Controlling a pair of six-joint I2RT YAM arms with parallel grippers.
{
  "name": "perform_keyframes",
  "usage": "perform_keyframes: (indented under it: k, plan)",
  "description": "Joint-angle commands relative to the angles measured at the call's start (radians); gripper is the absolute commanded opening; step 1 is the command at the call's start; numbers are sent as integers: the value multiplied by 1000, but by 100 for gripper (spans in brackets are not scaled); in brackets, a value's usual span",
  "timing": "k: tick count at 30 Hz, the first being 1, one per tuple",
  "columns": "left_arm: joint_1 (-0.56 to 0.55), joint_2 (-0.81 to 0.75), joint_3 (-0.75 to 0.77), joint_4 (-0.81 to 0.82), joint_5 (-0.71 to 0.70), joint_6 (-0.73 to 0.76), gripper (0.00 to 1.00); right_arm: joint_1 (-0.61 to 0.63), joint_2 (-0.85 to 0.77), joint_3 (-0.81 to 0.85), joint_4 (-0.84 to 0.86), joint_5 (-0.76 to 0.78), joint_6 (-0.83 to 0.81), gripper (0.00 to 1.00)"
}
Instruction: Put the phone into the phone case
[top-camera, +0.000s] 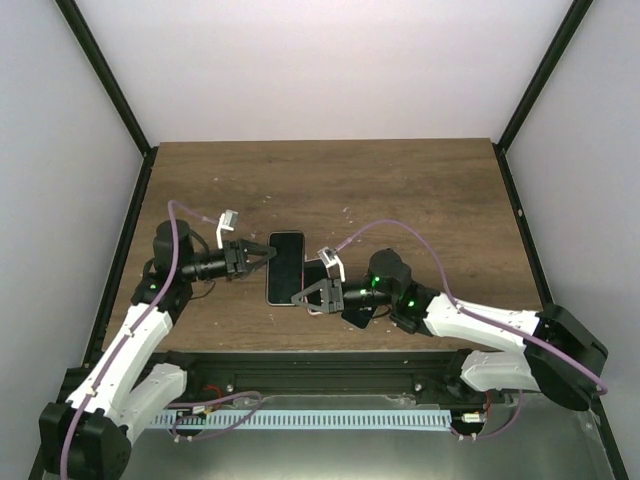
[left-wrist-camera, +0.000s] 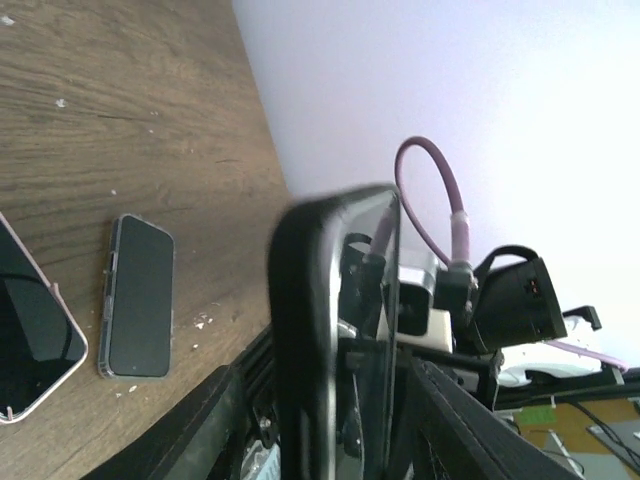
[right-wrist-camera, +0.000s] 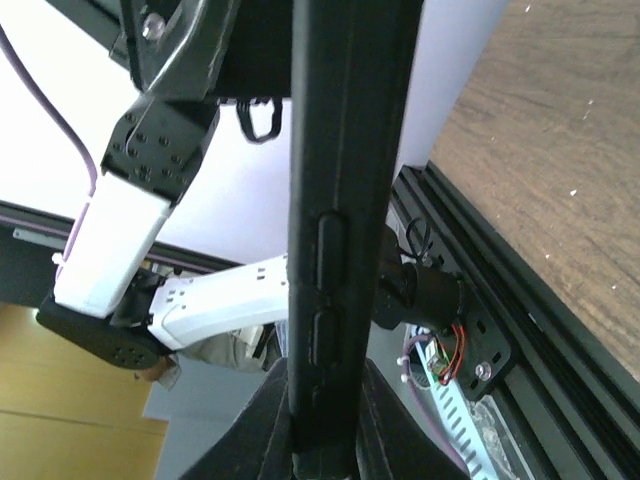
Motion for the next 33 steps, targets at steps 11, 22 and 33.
perform_keyframes:
  k: [11, 22, 33]
  plan:
    - [32, 22, 25, -15, -37, 88, 0, 42, -25, 23, 40, -71, -96, 1]
    - [37, 40, 113, -251, -136, 194, 27, 42, -14, 8, 69, -10, -65, 2]
    - [46, -104, -98, -108, 38, -92, 56, 34, -98, 40, -28, 223, -61, 1]
